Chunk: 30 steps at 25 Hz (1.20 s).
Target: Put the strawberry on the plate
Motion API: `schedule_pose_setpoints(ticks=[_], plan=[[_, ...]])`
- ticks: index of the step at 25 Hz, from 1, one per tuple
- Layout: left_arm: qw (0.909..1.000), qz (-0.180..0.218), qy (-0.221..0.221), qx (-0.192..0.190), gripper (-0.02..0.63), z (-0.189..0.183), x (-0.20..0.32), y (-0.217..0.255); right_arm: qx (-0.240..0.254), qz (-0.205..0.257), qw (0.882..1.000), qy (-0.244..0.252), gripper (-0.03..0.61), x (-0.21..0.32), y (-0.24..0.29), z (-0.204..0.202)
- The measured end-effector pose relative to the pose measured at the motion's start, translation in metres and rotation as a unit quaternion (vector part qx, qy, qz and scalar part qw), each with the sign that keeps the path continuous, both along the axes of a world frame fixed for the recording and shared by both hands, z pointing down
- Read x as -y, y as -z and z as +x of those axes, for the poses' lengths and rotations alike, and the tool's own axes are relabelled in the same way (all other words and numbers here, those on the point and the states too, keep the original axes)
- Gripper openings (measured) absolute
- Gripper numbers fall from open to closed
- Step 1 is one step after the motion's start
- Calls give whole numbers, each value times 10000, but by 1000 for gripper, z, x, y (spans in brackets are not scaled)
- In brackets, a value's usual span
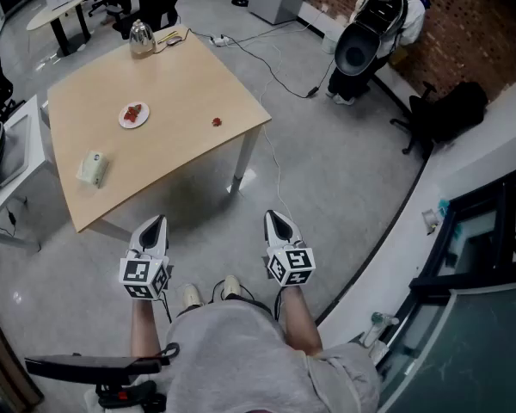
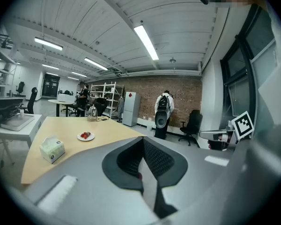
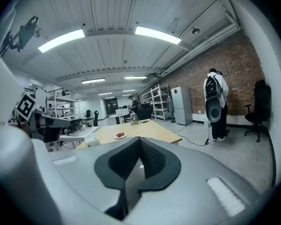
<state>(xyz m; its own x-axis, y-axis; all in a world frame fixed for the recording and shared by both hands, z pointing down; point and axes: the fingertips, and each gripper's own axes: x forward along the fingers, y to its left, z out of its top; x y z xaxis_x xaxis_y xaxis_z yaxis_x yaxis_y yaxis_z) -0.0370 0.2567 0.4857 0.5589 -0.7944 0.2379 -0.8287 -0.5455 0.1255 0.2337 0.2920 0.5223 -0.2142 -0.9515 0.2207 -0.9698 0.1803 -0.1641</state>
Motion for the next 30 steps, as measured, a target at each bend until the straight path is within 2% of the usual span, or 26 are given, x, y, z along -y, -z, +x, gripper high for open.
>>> schedule_pose_setpoints(ticks=[10,17,21,25,30], plan=[[9999,52,138,-24,20,30,-4,4,96,134,9997,177,6,2,9,27],[9993,47,345,-123,20,53,-14,-5,116,158,9987,472,8,7,6,44],[9992,27,401,-42,20,61,-16,-6,159,99,9976,667,6,11,4,42],[9989,-17,465,-112,20,65,-3,-7,55,79,9973,728,6,24,-1,43],[9991,-63,410,2,20,70,32,-18,75,4,9976,692,6,58,-14,47]])
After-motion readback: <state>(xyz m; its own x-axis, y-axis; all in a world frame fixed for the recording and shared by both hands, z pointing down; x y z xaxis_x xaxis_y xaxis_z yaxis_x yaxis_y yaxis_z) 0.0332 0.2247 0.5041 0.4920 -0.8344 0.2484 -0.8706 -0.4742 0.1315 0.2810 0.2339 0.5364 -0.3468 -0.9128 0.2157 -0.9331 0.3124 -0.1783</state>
